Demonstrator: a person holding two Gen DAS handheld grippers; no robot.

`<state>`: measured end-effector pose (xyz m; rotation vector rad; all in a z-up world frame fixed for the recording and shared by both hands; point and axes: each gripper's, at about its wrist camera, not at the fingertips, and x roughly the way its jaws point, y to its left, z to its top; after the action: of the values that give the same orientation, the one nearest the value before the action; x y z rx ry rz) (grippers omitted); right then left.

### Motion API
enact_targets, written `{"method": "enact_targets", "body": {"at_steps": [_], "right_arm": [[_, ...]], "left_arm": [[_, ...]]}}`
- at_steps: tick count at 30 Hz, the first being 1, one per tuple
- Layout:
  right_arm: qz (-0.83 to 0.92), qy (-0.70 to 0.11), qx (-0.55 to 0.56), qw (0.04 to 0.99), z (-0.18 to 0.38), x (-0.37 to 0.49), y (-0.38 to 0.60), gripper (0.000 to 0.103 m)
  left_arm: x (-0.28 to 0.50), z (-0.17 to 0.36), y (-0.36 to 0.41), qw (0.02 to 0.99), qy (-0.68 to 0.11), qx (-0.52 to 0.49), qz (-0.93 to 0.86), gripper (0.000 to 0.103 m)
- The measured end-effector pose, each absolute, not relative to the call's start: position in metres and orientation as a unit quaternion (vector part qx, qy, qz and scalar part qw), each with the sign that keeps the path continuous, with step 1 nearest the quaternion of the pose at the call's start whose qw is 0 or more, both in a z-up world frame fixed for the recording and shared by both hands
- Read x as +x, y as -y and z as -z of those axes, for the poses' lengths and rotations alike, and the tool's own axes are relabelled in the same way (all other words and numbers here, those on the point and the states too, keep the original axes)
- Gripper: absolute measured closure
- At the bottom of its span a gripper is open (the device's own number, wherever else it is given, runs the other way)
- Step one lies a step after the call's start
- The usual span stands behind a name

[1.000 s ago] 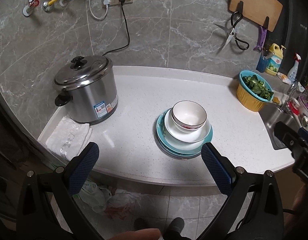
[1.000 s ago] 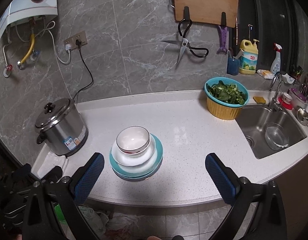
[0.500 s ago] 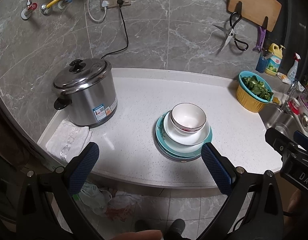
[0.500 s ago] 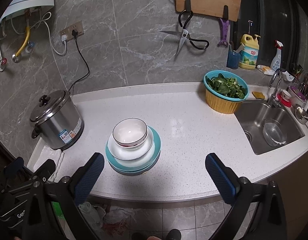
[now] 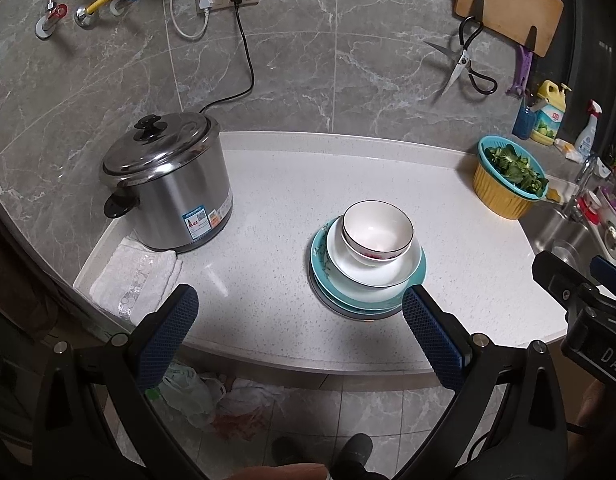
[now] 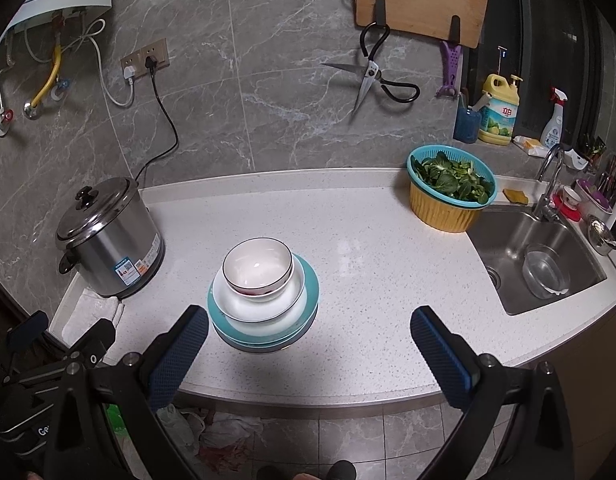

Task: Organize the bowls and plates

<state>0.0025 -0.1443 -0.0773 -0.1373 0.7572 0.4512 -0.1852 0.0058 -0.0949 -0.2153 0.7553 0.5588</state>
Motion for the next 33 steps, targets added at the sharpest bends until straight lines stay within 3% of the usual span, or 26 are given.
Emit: {"method": "enact_targets", "body": {"at_steps": [33], "right_arm": [[-0.223,-0.368,-0.073,0.900,0.0801,0.0087,0.1451,0.000]], "left_arm": [[-0.1759,0.1003,-0.0096,0.885,-0.366,-0.104,-0.267,0.000]]}}
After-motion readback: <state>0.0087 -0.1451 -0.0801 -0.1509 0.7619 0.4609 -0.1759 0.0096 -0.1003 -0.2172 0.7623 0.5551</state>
